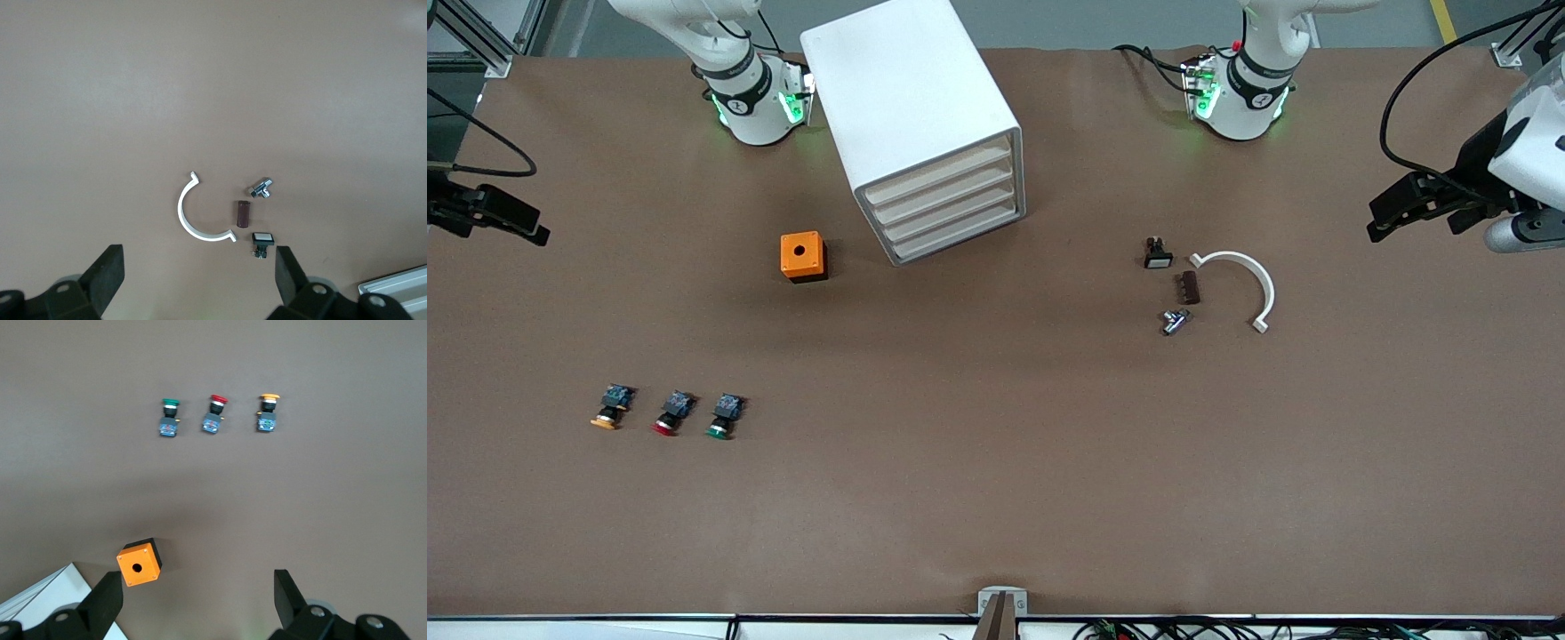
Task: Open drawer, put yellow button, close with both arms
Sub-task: 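Reach the left gripper toward the cabinet while the right gripper reaches the yellow button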
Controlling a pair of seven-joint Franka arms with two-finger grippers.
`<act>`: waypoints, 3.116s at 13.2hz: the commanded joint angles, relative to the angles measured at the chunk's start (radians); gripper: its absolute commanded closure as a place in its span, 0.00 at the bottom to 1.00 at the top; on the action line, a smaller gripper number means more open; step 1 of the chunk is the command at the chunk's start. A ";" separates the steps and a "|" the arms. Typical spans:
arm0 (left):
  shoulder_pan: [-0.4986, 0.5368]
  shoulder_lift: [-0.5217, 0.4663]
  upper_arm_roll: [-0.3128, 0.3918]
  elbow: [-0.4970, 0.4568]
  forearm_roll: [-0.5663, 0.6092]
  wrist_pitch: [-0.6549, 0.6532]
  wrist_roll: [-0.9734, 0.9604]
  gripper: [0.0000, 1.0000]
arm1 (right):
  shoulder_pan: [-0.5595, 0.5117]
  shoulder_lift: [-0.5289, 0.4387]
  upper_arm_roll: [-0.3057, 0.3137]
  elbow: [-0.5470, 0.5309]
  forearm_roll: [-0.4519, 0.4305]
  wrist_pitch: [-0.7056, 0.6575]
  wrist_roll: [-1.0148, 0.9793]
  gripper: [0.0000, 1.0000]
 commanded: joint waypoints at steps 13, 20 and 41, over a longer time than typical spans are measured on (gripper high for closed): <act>-0.104 0.232 -0.078 -0.001 -0.107 -0.114 -0.087 0.00 | -0.265 0.454 0.005 0.005 -0.035 0.350 -0.133 0.00; -0.113 0.293 -0.076 -0.007 -0.092 -0.122 -0.320 0.00 | -0.233 0.629 0.006 -0.004 -0.024 0.596 -0.004 0.00; -0.338 0.663 -0.081 0.088 -0.538 -0.120 -1.633 0.00 | -0.192 0.717 0.008 -0.101 -0.038 0.781 -0.106 0.55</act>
